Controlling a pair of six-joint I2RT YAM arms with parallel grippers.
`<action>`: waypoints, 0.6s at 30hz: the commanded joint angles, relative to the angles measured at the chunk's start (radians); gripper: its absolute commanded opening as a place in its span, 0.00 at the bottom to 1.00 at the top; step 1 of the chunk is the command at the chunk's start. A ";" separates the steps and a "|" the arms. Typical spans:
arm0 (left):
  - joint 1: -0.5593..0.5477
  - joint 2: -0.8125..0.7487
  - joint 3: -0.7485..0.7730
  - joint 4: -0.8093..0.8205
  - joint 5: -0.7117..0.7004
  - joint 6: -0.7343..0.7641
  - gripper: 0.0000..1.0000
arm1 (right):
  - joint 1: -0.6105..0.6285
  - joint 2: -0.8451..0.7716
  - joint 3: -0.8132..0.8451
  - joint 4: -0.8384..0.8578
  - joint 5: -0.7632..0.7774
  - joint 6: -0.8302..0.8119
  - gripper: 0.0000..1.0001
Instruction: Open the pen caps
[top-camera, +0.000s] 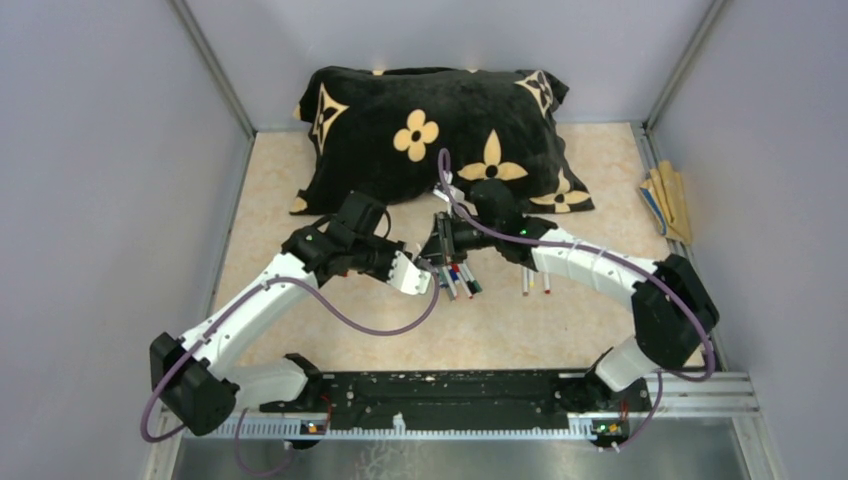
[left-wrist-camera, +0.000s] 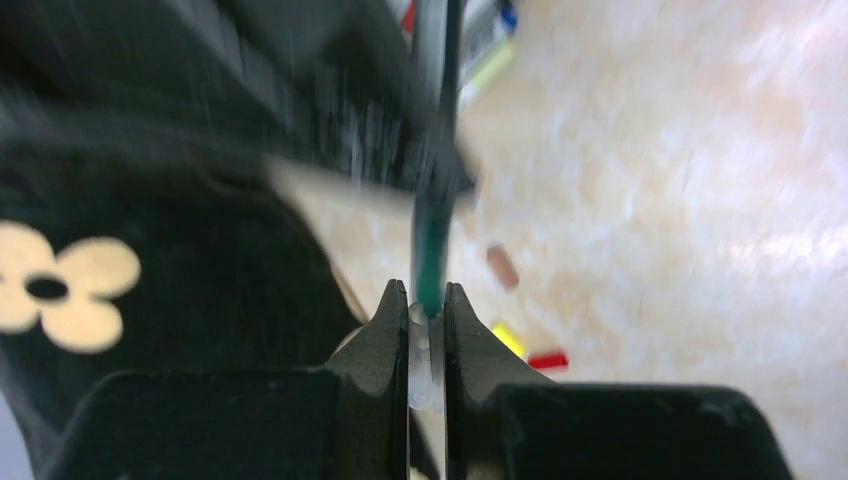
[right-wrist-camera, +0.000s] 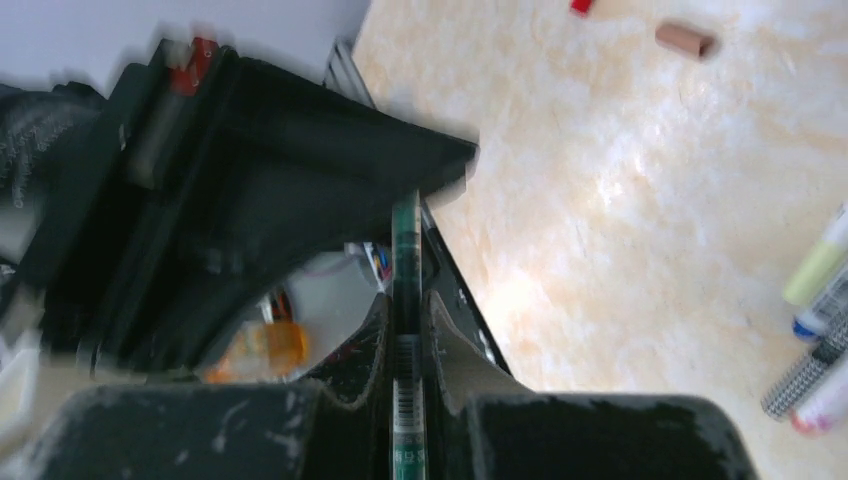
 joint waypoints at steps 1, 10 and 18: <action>0.068 0.023 -0.017 -0.055 -0.137 0.047 0.00 | -0.029 -0.140 -0.092 -0.121 0.035 -0.076 0.00; 0.214 0.095 0.010 -0.037 -0.088 0.060 0.00 | -0.033 -0.303 -0.212 -0.201 0.225 -0.142 0.00; 0.211 0.218 -0.033 0.067 0.017 -0.145 0.00 | -0.034 -0.430 -0.331 -0.231 0.933 -0.161 0.00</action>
